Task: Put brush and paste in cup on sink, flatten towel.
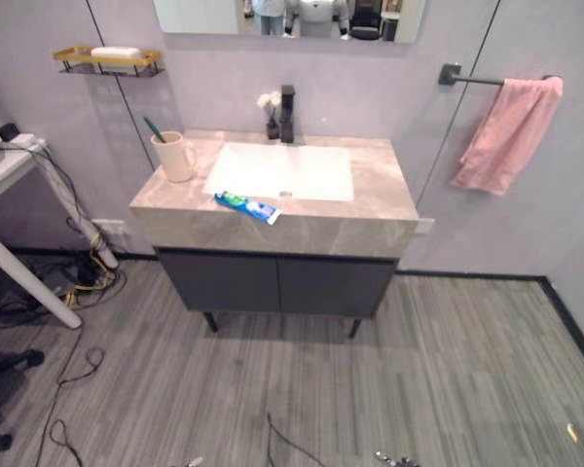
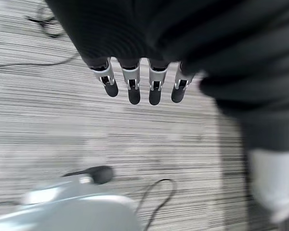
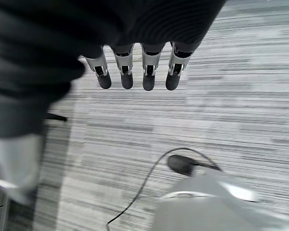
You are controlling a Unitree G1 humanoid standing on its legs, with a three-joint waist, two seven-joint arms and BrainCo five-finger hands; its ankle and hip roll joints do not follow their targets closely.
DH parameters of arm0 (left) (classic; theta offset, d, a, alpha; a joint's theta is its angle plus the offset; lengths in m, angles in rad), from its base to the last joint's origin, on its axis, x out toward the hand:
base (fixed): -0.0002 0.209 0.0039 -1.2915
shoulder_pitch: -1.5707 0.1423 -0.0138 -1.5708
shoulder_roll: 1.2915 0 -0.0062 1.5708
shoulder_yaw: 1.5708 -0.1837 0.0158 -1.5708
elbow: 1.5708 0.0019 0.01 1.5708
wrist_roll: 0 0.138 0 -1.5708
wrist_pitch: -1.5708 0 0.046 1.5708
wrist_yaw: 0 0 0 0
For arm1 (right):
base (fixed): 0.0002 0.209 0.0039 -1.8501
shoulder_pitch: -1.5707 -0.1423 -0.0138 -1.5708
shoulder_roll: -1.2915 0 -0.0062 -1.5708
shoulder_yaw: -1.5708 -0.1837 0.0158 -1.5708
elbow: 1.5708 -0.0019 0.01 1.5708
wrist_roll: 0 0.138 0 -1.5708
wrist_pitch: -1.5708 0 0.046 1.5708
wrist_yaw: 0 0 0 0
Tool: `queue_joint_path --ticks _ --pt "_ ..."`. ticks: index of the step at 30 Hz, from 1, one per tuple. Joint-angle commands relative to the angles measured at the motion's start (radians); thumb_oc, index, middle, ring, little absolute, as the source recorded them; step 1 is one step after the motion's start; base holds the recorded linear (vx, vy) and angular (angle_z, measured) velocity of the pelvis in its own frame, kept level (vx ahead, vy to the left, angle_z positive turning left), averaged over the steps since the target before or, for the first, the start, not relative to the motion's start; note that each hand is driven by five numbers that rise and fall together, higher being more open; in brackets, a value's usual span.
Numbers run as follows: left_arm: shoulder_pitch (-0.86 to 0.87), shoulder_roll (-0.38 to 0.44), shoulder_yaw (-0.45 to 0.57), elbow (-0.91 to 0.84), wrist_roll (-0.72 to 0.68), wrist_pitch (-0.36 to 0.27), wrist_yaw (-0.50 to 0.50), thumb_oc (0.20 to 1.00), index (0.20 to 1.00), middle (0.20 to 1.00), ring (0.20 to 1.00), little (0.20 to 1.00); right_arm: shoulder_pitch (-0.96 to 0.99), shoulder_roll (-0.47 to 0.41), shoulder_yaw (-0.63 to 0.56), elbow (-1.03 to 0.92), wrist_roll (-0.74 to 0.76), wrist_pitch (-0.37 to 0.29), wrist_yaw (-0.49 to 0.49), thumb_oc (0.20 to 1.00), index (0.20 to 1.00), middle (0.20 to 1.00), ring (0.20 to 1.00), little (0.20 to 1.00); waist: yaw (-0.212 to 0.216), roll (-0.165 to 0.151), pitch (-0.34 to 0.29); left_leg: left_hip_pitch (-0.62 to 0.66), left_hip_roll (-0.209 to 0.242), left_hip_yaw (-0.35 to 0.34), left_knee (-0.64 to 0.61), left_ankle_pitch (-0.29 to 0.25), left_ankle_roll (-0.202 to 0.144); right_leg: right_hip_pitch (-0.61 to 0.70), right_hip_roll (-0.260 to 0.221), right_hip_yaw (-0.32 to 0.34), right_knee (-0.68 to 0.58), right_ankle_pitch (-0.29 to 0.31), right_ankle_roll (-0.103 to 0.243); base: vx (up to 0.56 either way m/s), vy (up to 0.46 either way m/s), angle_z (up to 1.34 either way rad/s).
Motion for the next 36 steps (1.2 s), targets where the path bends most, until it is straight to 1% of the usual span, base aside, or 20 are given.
queue_joint_path --ticks 1,4,5,7,8,11,12,13,14,15,16,18,19,21,22,23,24,27,32,36 --pt "-0.062 -0.002 -0.007 0.037 -0.046 -0.038 0.027 1.0 1.0 1.0 1.0 1.0 -0.065 -0.024 -0.009 0.015 0.077 -0.04 0.0 1.0 1.0 1.0 1.0 1.0 -0.01 -0.005 0.022 0.03 0.02 0.0 -0.056 0.004 -0.049 0.026 -0.101 0.013 -0.025 0.013 0.127 0.0 0.0 0.0" --pt "-0.069 -0.008 -0.006 0.022 -0.078 -0.052 0.042 1.0 1.0 1.0 1.0 1.0 -0.078 -0.018 -0.007 -0.056 0.138 -0.068 0.002 1.0 1.0 1.0 1.0 1.0 -0.013 -0.004 0.018 0.037 0.021 0.005 -0.056 0.002 -0.049 0.03 -0.099 0.021 -0.023 0.012 0.127 0.0 -0.001 -0.01" --pt "-0.069 -0.008 -0.006 0.022 -0.078 -0.052 0.042 1.0 1.0 1.0 1.0 1.0 -0.078 -0.018 -0.007 -0.056 0.138 -0.068 0.002 1.0 1.0 1.0 1.0 1.0 -0.013 -0.004 0.018 0.038 0.021 0.005 -0.056 0.002 -0.049 0.03 -0.099 0.021 -0.023 0.012 0.127 0.0 0.0 0.0" --pt "-0.093 -0.005 -0.015 -0.025 -0.118 -0.066 0.06 1.0 1.0 1.0 1.0 1.0 -0.103 -0.023 -0.018 -0.137 0.211 -0.091 -0.017 1.0 1.0 1.0 1.0 1.0 -0.019 0.0 0.016 0.044 0.024 0.013 -0.056 0.0 -0.051 0.032 -0.099 0.029 -0.02 0.011 0.126 0.0 0.0 0.0" --pt "-0.096 -0.002 -0.022 -0.075 -0.126 -0.079 0.076 1.0 1.0 1.0 1.0 1.0 -0.107 -0.026 -0.016 -0.198 0.227 -0.102 -0.021 1.0 1.0 1.0 1.0 1.0 -0.021 0.002 0.016 0.046 0.024 0.016 -0.056 0.001 -0.052 0.031 -0.099 0.032 -0.019 0.011 0.127 -0.02 0.004 -0.04" --pt "-0.105 0.022 -0.041 -0.219 -0.143 -0.101 0.095 1.0 1.0 1.0 1.0 1.0 -0.126 -0.041 -0.001 -0.266 0.214 -0.113 -0.037 1.0 1.0 1.0 1.0 1.0 -0.018 0.005 0.023 0.059 0.026 0.02 -0.056 0.006 -0.049 0.026 -0.1 0.035 0.006 0.0 0.126 -0.03 -0.006 -0.06" --pt "-0.107 0.033 -0.049 -0.278 -0.142 -0.108 0.104 1.0 1.0 1.0 1.0 1.0 -0.133 -0.047 0.005 -0.299 0.207 -0.117 -0.04 1.0 1.0 1.0 1.0 1.0 -0.016 0.003 0.035 0.044 0.027 0.019 -0.019 -0.002 -0.045 0.005 -0.102 0.039 0.055 -0.016 0.122 -0.22 -0.018 -0.04" --pt "-0.125 0.052 -0.055 -0.34 -0.149 -0.124 0.124 1.0 1.0 1.0 1.0 1.0 -0.159 -0.058 0.021 -0.342 0.198 -0.122 -0.048 1.0 1.0 1.0 1.0 1.0 -0.018 -0.003 0.081 -0.02 0.03 0.014 0.097 -0.034 -0.04 -0.06 -0.104 0.046 0.164 -0.049 0.113 -0.21 -0.016 -0.04" --pt "-0.125 0.052 -0.055 -0.34 -0.149 -0.124 0.124 1.0 1.0 1.0 1.0 1.0 -0.159 -0.058 0.021 -0.342 0.198 -0.121 -0.048 1.0 1.0 1.0 1.0 1.0 -0.018 -0.003 0.078 -0.026 0.03 0.014 0.102 -0.036 -0.04 -0.065 -0.104 0.046 0.168 -0.051 0.113 -0.26 -0.012 -0.06" --pt "-0.135 0.059 -0.056 -0.37 -0.161 -0.132 0.131 1.0 1.0 1.0 1.0 1.0 -0.17 -0.063 0.028 -0.381 0.189 -0.122 -0.056 1.0 1.0 1.0 1.0 1.0 -0.019 -0.004 0.109 -0.058 0.031 0.012 0.16 -0.053 -0.043 -0.101 -0.103 0.05 0.235 -0.073 0.112 -0.13 -0.007 -0.08" --pt "-0.138 0.06 -0.059 -0.379 -0.156 -0.128 0.131 1.0 1.0 1.0 1.0 1.0 -0.171 -0.065 0.028 -0.381 0.18 -0.123 -0.059 1.0 1.0 1.0 1.0 1.0 -0.019 -0.006 0.121 -0.078 0.03 0.006 0.198 -0.071 -0.044 -0.125 -0.103 0.051 0.281 -0.095 0.11 -0.14 -0.007 -0.11" --pt "-0.159 0.055 -0.066 -0.339 -0.131 -0.126 0.145 1.0 1.0 1.0 1.0 1.0 -0.172 -0.057 0.03 -0.372 0.157 -0.12 -0.068 1.0 1.0 1.0 1.0 1.0 -0.021 -0.01 0.137 -0.105 0.033 0.004 0.272 -0.105 -0.042 -0.158 -0.11 0.044 0.379 -0.125 0.113 -0.03 -0.001 -0.03" --pt "-0.166 0.045 -0.075 -0.306 -0.111 -0.122 0.151 1.0 1.0 1.0 1.0 1.0 -0.17 -0.044 0.028 -0.337 0.16 -0.116 -0.069 1.0 1.0 1.0 1.0 1.0 -0.025 -0.013 0.146 -0.116 0.035 0.002 0.325 -0.137 -0.032 -0.175 -0.116 0.049 0.444 -0.148 0.114 0.0 0.0 0.0" --pt "-0.164 0.034 -0.074 -0.293 -0.12 -0.12 0.151 1.0 1.0 1.0 1.0 1.0 -0.167 -0.033 0.028 -0.309 0.152 -0.113 -0.075 1.0 1.0 1.0 1.0 1.0 -0.028 -0.017 0.157 -0.127 0.038 0.002 0.376 -0.167 -0.022 -0.188 -0.121 0.057 0.495 -0.167 0.112 0.02 0.001 0.0" --pt "-0.165 0.034 -0.074 -0.293 -0.12 -0.121 0.151 1.0 1.0 1.0 1.0 1.0 -0.167 -0.033 0.028 -0.308 0.152 -0.113 -0.075 1.0 1.0 1.0 1.0 1.0 -0.028 -0.017 0.157 -0.128 0.038 0.002 0.378 -0.168 -0.022 -0.189 -0.121 0.057 0.496 -0.168 0.112 0.0 0.0 0.0" --pt "-0.164 0.028 -0.076 -0.282 -0.116 -0.12 0.156 1.0 1.0 1.0 1.0 1.0 -0.167 -0.026 0.037 -0.284 0.139 -0.111 -0.081 1.0 1.0 1.0 1.0 1.0 -0.028 -0.017 0.164 -0.127 0.041 0.005 0.404 -0.188 -0.018 -0.194 -0.121 0.06 0.523 -0.182 0.108 0.03 -0.002 0.0" --pt "-0.165 0.023 -0.079 -0.264 -0.101 -0.117 0.158 1.0 1.0 1.0 1.0 1.0 -0.163 -0.023 0.038 -0.272 0.135 -0.111 -0.084 1.0 1.0 1.0 1.0 1.0 -0.029 -0.019 0.167 -0.124 0.044 0.009 0.415 -0.195 -0.016 -0.192 -0.12 0.058 0.529 -0.186 0.106 0.03 -0.002 -0.01" --pt "-0.156 0.014 -0.082 -0.238 -0.097 -0.116 0.159 1.0 1.0 1.0 1.0 1.0 -0.147 -0.015 0.037 -0.245 0.137 -0.111 -0.083 1.0 1.0 1.0 1.0 1.0 -0.028 -0.02 0.168 -0.113 0.047 0.01 0.419 -0.202 -0.015 -0.181 -0.119 0.059 0.528 -0.191 0.105 0.04 -0.013 0.0" --pt "-0.132 0.006 -0.085 -0.226 -0.095 -0.119 0.155 1.0 1.0 1.0 1.0 1.0 -0.117 -0.008 0.038 -0.231 0.149 -0.109 -0.071 1.0 1.0 1.0 1.0 1.0 -0.033 -0.021 0.154 -0.087 0.048 0.02 0.382 -0.192 -0.019 -0.166 -0.115 0.06 0.501 -0.179 0.108 0.03 -0.009 -0.01" --pt "-0.117 0.011 -0.093 -0.244 -0.083 -0.123 0.156 1.0 1.0 1.0 1.0 1.0 -0.111 -0.014 0.039 -0.242 0.149 -0.113 -0.072 1.0 1.0 1.0 1.0 1.0 -0.036 -0.017 0.154 -0.083 0.048 0.02 0.353 -0.172 -0.025 -0.17 -0.112 0.059 0.486 -0.171 0.108 0.0 -0.008 0.0"
